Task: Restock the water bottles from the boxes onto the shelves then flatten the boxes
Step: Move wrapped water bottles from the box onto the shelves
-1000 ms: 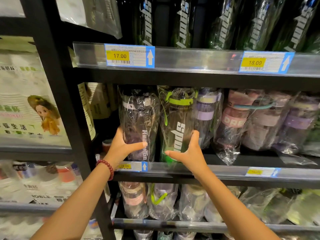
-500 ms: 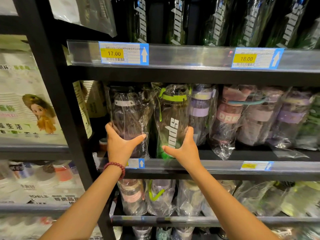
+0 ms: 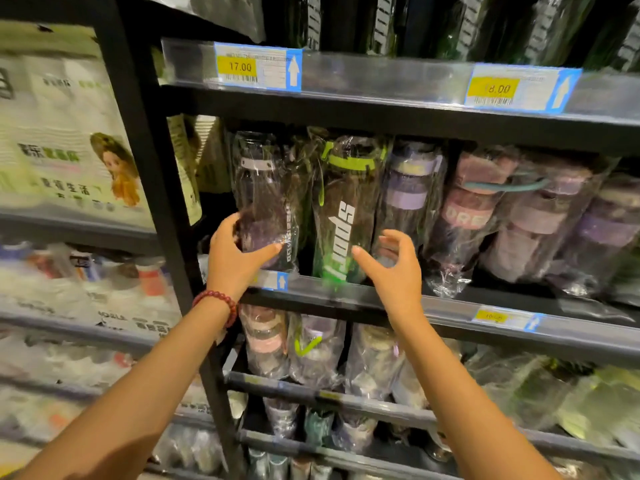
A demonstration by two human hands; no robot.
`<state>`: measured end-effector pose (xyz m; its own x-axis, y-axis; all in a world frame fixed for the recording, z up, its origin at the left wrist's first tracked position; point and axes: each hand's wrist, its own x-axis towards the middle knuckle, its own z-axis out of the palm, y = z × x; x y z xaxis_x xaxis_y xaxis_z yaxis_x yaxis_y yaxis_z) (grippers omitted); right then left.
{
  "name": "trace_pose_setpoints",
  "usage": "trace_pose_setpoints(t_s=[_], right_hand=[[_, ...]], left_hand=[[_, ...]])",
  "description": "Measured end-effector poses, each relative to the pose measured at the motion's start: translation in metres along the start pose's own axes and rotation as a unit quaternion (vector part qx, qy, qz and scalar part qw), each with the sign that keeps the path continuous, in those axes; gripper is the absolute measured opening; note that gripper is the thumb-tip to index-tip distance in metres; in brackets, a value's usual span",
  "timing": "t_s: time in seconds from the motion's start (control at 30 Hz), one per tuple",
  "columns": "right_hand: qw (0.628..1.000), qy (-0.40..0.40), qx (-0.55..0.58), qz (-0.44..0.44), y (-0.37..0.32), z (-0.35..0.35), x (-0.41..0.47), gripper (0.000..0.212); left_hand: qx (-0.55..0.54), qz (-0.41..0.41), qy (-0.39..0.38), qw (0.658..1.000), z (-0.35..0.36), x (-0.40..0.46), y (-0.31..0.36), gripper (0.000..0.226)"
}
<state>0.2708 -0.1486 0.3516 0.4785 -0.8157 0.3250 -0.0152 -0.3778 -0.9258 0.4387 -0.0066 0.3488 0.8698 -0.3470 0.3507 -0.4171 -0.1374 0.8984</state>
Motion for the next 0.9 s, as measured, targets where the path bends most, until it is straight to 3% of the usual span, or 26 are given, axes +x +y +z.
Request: trace_pose_setpoints(t_s=[0.07,0.2,0.3,0.43,0.53,0.63,0.67,0.73,0.8,0.9], right_hand=[[0.998,-0.018,0.051,-0.006,-0.002,-0.010,-0.017,0.050],[0.983,-0.152,0.098,0.014,0.012,-0.020,-0.058,0.042],[0.962,-0.253,0.099,0.040,0.039,-0.015,-0.092,0.039],[0.916,-0.381,0.046,0.114,0.082,0.004,-0.147,0.033],[0.856,-0.466,0.062,0.215,0.111,0.018,-0.196,0.023],[0.783,-0.549,0.062,0.285,0.129,0.031,-0.250,0.069],[0.773,-0.578,0.023,0.261,0.134,0.036,-0.270,0.080],[0.747,-0.621,-0.026,0.234,0.136,0.043,-0.302,0.085],[0.722,-0.654,-0.048,0.223,0.131,0.057,-0.327,0.078],[0.677,-0.699,-0.049,0.225,0.123,0.082,-0.359,0.047]], left_hand=[[-0.023,-0.015,0.012,1.000,-0.005,-0.023,0.004,0.071],[-0.066,-0.060,0.000,0.996,-0.008,-0.084,-0.005,0.067],[-0.054,-0.117,0.013,0.992,-0.015,-0.141,-0.027,0.054],[-0.069,-0.228,0.045,0.970,-0.041,-0.231,-0.065,0.055],[-0.062,-0.333,0.102,0.935,-0.067,-0.304,-0.089,0.047],[-0.062,-0.399,0.179,0.897,-0.088,-0.374,-0.099,0.053],[-0.056,-0.415,0.205,0.885,-0.094,-0.395,-0.100,0.052],[-0.052,-0.453,0.252,0.854,-0.105,-0.433,-0.104,0.050],[-0.068,-0.480,0.299,0.822,-0.119,-0.463,-0.108,0.055],[-0.080,-0.503,0.349,0.786,-0.139,-0.493,-0.117,0.055]])
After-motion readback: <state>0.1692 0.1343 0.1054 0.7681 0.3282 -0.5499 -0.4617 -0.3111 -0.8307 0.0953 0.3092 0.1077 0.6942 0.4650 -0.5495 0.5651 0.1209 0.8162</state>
